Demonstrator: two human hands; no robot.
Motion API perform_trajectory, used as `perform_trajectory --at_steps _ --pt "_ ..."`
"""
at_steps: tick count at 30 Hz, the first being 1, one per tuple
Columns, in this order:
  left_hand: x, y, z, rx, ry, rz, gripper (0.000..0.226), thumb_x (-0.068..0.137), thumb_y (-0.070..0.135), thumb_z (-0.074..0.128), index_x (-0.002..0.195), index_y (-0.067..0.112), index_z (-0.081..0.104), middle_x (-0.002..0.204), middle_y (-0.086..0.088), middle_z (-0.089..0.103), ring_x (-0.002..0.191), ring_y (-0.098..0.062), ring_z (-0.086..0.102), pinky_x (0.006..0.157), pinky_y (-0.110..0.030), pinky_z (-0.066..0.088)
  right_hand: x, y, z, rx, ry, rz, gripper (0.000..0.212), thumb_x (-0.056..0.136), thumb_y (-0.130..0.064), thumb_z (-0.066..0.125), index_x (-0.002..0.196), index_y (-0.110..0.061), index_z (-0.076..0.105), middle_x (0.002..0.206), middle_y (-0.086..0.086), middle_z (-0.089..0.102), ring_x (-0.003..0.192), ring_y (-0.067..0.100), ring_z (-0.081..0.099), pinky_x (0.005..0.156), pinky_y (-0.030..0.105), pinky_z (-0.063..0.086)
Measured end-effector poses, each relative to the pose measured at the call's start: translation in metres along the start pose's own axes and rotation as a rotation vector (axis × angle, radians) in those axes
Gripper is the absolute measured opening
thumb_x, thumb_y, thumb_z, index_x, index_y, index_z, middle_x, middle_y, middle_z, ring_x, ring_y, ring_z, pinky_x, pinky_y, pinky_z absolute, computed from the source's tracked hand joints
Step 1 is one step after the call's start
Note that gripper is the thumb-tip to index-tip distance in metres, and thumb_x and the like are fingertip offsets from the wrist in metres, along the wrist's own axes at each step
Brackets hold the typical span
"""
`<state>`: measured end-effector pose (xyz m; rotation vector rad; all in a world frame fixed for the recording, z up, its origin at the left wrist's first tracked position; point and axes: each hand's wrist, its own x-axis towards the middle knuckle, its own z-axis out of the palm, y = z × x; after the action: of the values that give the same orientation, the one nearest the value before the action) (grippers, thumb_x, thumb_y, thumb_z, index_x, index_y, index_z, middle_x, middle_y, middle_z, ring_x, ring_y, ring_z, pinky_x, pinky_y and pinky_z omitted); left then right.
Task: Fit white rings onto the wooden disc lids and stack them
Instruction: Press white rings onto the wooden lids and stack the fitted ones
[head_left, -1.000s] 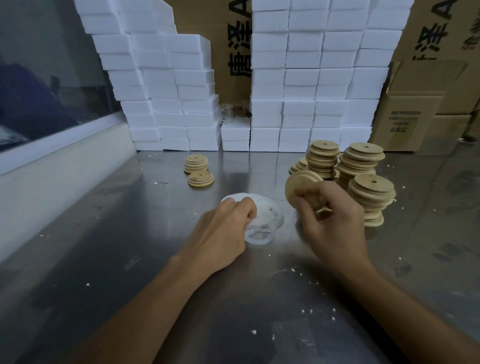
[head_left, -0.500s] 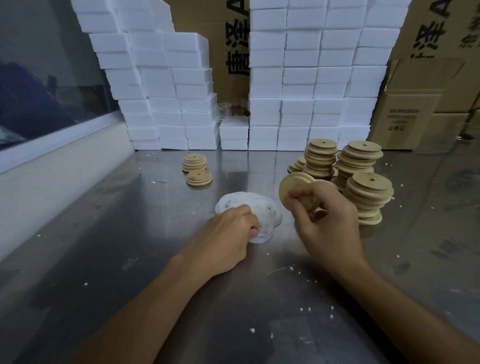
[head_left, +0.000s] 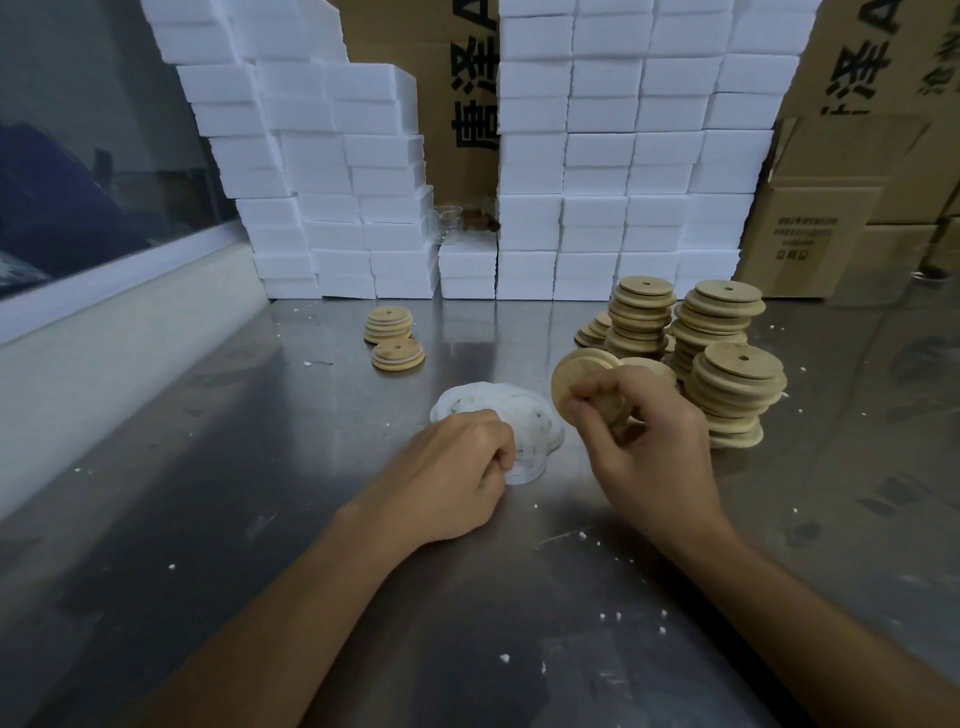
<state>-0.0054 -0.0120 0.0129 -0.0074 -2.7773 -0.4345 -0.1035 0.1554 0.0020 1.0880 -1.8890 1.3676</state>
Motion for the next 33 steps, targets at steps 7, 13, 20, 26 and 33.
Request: perform_trajectory --at_steps 7,13,20,26,33 --pt "0.002 -0.003 -0.004 -0.019 -0.07 0.015 0.019 0.096 0.019 0.056 0.096 0.017 0.075 0.101 0.006 0.06 0.093 -0.012 0.054 0.083 -0.034 0.047 0.0 0.0 0.0 -0.002 -0.008 0.01 0.012 0.083 -0.006 0.077 0.088 -0.014 0.07 0.078 -0.014 0.059 0.071 0.005 0.054 0.058 0.012 0.041" --pt "0.002 -0.002 -0.002 -0.052 -0.054 -0.037 0.016 0.096 0.018 0.056 0.092 0.013 0.071 0.1 0.002 0.061 0.091 -0.019 0.057 0.082 -0.041 0.048 0.0 -0.001 0.0 -0.006 -0.011 0.014 0.011 0.084 -0.006 0.077 0.088 -0.013 0.07 0.079 -0.017 0.058 0.07 0.003 0.053 0.057 0.011 0.041" --pt "0.0 0.0 0.001 -0.05 0.057 -0.061 0.01 0.095 0.007 0.051 0.089 0.016 0.052 0.083 0.002 0.058 0.074 -0.018 0.056 0.068 -0.038 0.05 0.001 -0.001 -0.001 0.047 -0.018 0.069 0.016 0.086 -0.008 0.074 0.094 -0.018 0.065 0.083 -0.016 0.059 0.073 0.01 0.056 0.055 0.014 0.044" --pt "0.001 0.014 -0.003 -0.637 0.317 -0.137 0.021 0.095 0.003 0.054 0.086 0.02 0.064 0.068 0.007 0.063 0.059 -0.002 0.057 0.058 -0.012 0.044 0.0 0.001 0.001 0.239 -0.082 0.202 0.023 0.093 0.0 0.06 0.094 -0.023 0.061 0.096 -0.005 0.065 0.079 0.021 0.068 0.059 0.029 0.059" --pt "0.002 0.02 -0.006 -1.076 0.353 -0.231 0.012 0.09 0.001 0.063 0.087 0.009 0.071 0.062 0.0 0.067 0.056 -0.019 0.066 0.059 -0.035 0.061 0.0 -0.01 -0.001 0.533 -0.223 0.286 0.036 0.093 -0.035 0.052 0.097 -0.004 0.069 0.092 0.013 0.065 0.083 0.025 0.068 0.062 0.027 0.058"
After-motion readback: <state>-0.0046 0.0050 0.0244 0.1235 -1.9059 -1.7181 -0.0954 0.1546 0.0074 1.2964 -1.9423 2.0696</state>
